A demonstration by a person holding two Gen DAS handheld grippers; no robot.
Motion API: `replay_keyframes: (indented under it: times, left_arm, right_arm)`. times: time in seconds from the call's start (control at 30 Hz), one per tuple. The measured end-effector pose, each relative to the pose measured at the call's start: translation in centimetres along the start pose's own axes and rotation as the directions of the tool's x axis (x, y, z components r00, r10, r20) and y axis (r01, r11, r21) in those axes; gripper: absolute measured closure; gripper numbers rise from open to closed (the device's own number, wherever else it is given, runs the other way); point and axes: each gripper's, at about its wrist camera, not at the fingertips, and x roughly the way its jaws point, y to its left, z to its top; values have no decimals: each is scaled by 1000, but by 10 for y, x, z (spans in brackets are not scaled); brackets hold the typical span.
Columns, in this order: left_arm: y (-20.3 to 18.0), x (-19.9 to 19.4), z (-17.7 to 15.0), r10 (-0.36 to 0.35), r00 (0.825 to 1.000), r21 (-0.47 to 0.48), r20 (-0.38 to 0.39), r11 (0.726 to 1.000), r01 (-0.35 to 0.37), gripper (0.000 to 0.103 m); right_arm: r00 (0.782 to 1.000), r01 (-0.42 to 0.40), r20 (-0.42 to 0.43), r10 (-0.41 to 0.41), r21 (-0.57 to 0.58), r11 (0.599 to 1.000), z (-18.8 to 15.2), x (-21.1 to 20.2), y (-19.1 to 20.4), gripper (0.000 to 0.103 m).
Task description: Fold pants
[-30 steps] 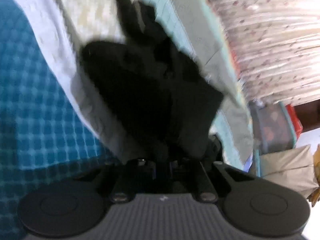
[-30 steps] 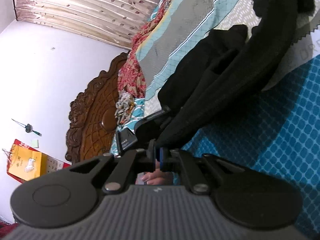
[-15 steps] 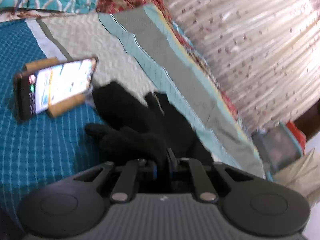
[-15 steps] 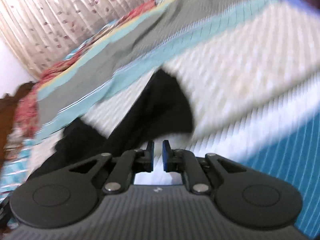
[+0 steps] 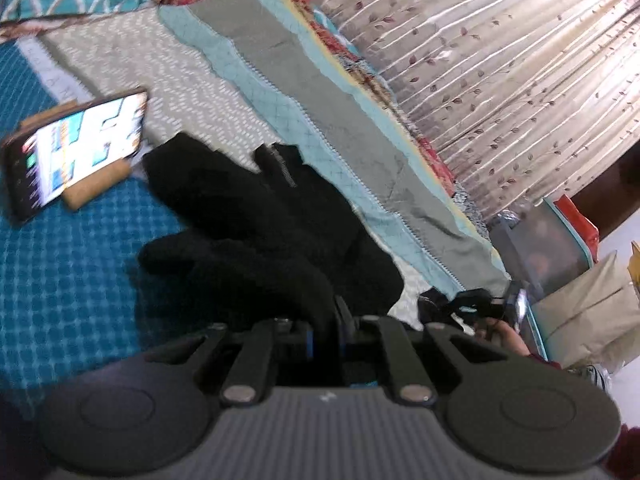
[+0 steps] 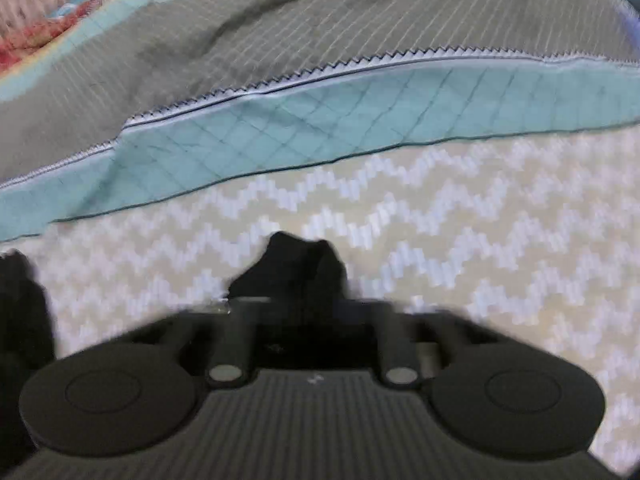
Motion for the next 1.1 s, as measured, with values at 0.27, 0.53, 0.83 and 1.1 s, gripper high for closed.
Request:
replay_keyframes:
  times: [0.27,0.53,0.83,1.1]
  left_arm:
    - [-27,-14,22,-147,988,-8,55,989,148,94]
    - [-12,4,-47,-26,984,-14,-174,1000,24,94]
    - [-7,3,-84,125,943,75,-307,991,-107,89]
    - [12,-66,-37,58,998,1,-34,998,-58,79]
  right_arm:
    - [869,-292,481,119,305,907,12,-160,-122,95]
    - [873,-293,487,-15,551,781,-147,-220,-263,95]
    - [951,-116,277,-139,733,671,-278,-228,-298,48]
    - [862,-98,422,-280,681,726,-263,-295,-267,48]
